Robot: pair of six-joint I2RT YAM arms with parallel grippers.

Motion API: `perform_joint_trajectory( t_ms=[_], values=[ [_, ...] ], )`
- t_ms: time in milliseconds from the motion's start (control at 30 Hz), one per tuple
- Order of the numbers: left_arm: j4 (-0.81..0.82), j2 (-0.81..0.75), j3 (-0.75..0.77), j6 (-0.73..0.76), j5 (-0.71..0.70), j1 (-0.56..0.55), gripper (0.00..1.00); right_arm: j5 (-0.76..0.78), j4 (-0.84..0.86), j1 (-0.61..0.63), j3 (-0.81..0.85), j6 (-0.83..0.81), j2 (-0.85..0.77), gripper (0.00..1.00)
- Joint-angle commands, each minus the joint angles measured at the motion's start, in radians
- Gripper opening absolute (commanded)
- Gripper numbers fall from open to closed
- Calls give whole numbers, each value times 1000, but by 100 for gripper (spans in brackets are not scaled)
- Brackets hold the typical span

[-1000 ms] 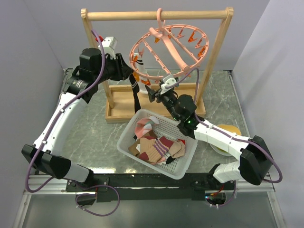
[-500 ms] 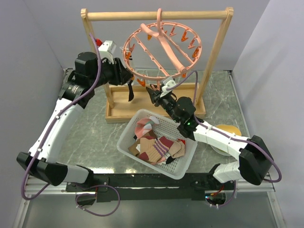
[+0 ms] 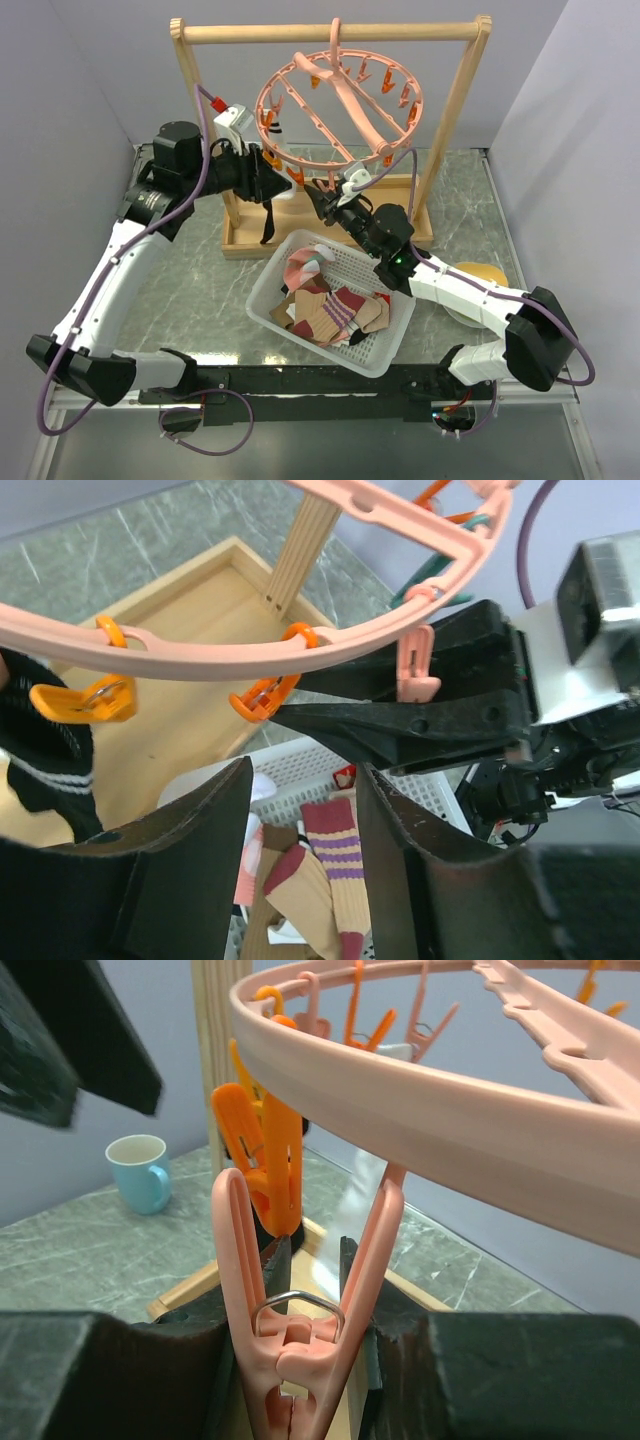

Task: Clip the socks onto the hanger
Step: Adjust the hanger on the clothesline.

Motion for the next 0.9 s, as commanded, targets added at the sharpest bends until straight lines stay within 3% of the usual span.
perform_joint_trajectory(
  t_ms=[0,300,467,867],
  values=[
    [49,21,6,-24,6,2,52,-52,-10,2,13,7,-43,27],
    [98,63,13,-110,1,2,69,-70,-32,-7,19,6,-55,27],
    [129,87,18,-176,22,0,71,-86,-39,-11,23,12,-52,27],
    [149,63,47,-119,322,2,73,-228,-127,-30,59,42,-61,24]
  ],
)
